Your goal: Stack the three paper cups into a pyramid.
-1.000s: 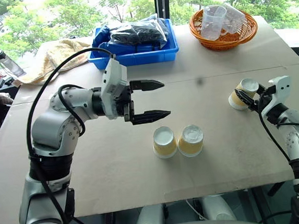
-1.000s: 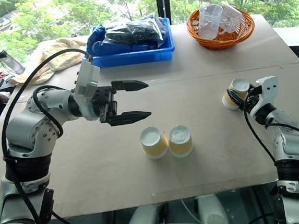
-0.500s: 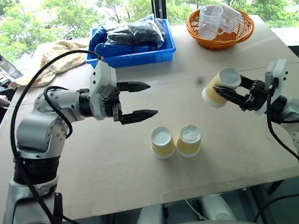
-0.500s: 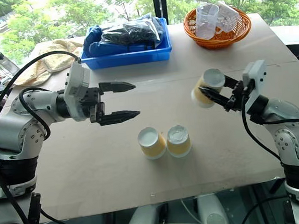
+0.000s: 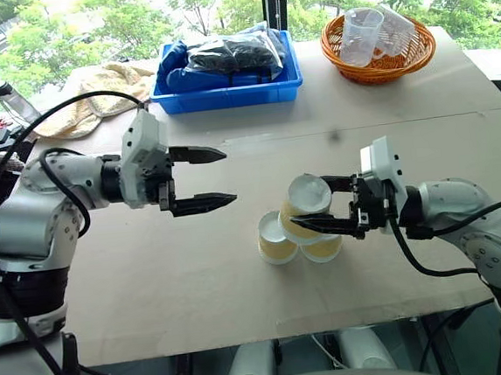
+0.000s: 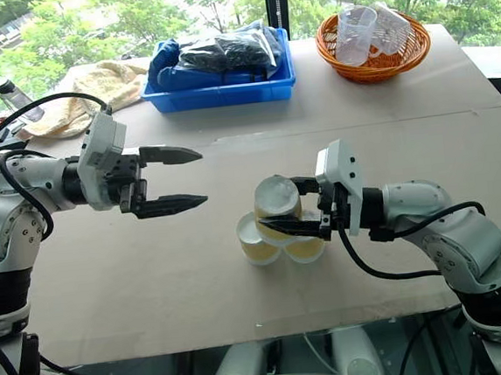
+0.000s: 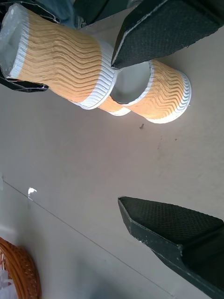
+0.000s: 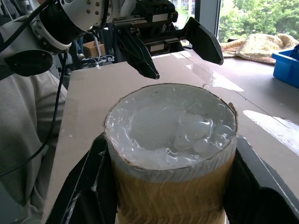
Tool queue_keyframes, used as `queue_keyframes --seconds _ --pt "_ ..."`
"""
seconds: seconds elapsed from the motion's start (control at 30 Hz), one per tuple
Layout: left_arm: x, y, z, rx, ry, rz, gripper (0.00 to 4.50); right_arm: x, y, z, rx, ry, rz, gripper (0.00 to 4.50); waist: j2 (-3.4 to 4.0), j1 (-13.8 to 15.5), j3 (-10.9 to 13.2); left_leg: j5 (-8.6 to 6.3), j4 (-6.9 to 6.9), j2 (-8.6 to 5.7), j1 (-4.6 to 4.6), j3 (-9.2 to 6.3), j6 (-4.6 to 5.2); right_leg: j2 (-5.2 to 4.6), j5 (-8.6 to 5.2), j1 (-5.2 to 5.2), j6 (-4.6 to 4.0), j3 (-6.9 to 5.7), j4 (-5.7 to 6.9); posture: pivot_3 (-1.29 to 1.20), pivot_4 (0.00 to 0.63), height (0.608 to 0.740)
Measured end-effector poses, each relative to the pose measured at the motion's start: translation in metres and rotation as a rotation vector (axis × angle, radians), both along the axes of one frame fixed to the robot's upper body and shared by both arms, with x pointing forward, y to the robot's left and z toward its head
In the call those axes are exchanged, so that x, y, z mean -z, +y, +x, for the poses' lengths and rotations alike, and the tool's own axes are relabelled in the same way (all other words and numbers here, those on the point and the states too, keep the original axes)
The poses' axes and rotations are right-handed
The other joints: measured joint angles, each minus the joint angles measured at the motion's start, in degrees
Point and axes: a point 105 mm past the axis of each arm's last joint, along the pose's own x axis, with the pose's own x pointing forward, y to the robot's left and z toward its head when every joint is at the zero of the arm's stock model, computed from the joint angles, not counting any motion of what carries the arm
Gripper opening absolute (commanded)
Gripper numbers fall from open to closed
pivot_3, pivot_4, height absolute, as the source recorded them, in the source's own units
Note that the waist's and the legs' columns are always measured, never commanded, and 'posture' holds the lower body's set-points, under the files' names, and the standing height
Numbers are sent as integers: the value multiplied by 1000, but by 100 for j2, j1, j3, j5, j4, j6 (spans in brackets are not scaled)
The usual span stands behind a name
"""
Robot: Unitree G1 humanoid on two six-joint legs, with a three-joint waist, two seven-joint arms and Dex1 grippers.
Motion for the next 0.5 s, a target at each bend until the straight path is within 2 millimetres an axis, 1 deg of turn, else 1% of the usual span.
queue_keyframes --seconds 0.17,0.3,0.47,0.5 --pt "1 -1 -8 33 29 -9 4500 4 0 7 17 -8 -17 2070 0 -9 0 0 0 -1 0 0 0 0 0 0 0 0 1 0 150 740" --pt "-2 1 -16 66 42 -21 4500 3 -1 7 8 -18 -19 2070 0 -9 0 0 0 0 0 -1 0 -1 0 0 0 -1 1 0 150 740" --pt "0 3 -22 87 60 -15 4500 4 -1 6 -2 -20 -23 2070 0 -7 0 0 0 -1 0 -3 0 -1 0 0 0 -3 1 0 150 740" --pt "0 3 -22 87 60 -13 4500 4 -1 6 -2 -20 -23 2559 0 -7 0 0 0 -1 0 -3 0 -1 0 0 0 -3 1 0 150 740"
